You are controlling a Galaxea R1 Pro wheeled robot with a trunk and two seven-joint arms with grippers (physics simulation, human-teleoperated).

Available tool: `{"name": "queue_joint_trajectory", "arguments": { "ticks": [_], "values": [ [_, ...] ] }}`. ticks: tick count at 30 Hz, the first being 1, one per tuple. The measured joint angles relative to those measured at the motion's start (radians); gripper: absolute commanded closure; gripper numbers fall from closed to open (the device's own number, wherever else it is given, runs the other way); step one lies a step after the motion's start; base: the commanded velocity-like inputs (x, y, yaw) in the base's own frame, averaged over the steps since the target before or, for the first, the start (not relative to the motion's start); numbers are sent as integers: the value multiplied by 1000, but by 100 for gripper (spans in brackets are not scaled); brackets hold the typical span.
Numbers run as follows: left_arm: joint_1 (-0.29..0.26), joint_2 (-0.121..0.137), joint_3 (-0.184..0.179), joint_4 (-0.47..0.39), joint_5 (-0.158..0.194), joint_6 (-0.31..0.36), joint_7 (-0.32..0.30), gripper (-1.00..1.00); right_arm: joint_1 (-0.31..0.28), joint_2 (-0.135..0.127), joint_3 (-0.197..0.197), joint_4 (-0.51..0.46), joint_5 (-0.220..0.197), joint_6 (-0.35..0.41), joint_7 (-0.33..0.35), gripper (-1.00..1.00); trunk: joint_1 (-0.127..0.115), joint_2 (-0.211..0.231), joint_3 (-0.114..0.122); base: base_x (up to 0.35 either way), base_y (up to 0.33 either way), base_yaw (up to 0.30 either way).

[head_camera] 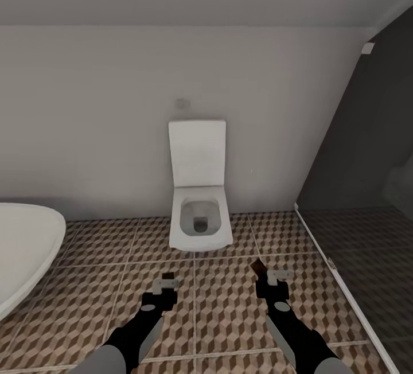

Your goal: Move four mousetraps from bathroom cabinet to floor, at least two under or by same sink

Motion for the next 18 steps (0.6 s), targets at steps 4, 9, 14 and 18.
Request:
{"name": "queue_joint_trajectory", "arguments": {
  "ticks": [4,9,14,18],
  "values": [
    [0,0,0,0,0,0,0,100,0,0,0,0,0,0,0,100,15,-28,-13,0,0,0],
    [0,0,0,0,0,0,0,100,0,0,0,0,0,0,0,100,35,-63,-28,0,0,0],
    [0,0,0,0,0,0,0,100,0,3,5,-5,0,-3,-1,100,54,-98,-44,0,0,0],
    [0,0,0,0,0,0,0,100,0,4,7,-7,2,-5,-1,100,69,-126,-56,0,0,0]
  ]
}}
